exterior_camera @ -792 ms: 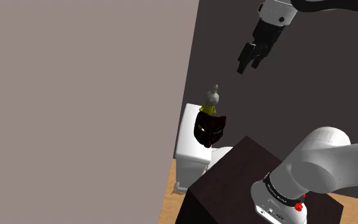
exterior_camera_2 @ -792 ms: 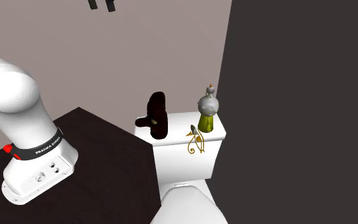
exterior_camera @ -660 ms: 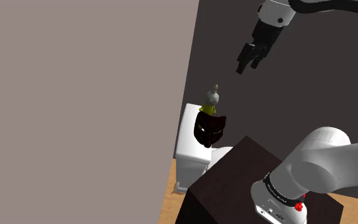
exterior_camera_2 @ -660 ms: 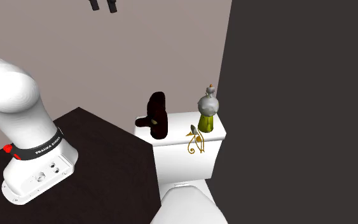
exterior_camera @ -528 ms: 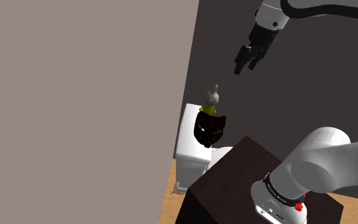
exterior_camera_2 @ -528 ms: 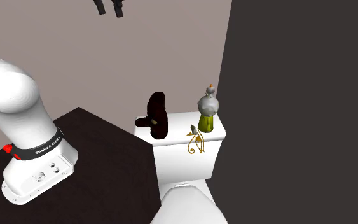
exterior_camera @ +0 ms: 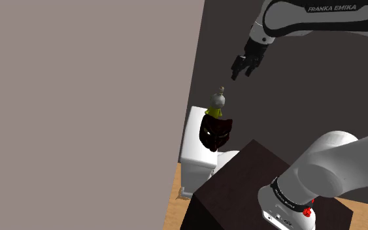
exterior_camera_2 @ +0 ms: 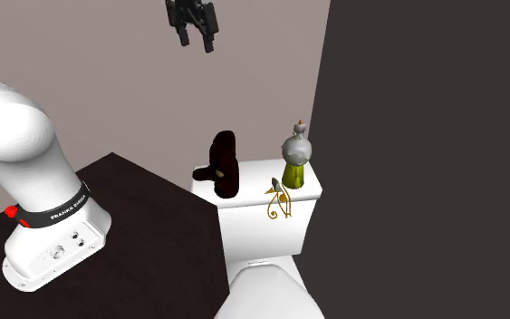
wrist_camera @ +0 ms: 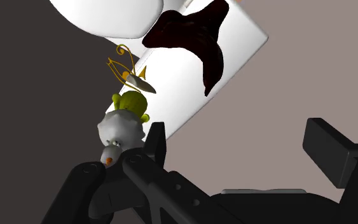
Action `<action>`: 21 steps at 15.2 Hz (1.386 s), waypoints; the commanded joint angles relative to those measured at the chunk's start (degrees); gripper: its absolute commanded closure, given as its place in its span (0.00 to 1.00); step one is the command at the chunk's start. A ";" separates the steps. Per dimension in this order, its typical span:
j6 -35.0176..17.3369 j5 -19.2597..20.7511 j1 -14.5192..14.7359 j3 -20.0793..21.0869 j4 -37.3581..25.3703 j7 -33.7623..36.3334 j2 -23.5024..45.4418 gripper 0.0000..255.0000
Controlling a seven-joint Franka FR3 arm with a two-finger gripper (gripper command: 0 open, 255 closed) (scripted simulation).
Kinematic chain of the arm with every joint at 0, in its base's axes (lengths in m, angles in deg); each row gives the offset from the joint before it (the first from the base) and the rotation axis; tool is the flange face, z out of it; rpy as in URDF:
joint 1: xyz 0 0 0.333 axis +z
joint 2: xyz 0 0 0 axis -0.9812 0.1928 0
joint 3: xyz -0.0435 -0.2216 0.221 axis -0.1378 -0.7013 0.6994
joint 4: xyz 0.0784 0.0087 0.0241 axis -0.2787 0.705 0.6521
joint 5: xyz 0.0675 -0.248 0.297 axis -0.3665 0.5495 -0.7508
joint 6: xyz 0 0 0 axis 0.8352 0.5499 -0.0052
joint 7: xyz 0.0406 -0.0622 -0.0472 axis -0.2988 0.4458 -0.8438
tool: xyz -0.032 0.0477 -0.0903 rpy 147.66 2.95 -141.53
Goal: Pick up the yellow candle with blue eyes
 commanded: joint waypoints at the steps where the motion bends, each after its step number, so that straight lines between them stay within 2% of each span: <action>1: -3.69 -0.20 -0.31 -1.62 -0.29 -1.09 3.53 0.00; 6: -11.31 -2.10 -0.68 -5.36 -2.44 -4.15 12.67 0.00; 10: -16.49 -5.27 -0.80 -8.17 -5.48 -7.41 20.69 0.00; 16: -22.04 -13.05 -1.87 -11.00 -12.28 -13.77 33.65 0.00; 21: -24.33 -20.64 -4.82 -11.01 -20.03 -19.10 44.81 0.00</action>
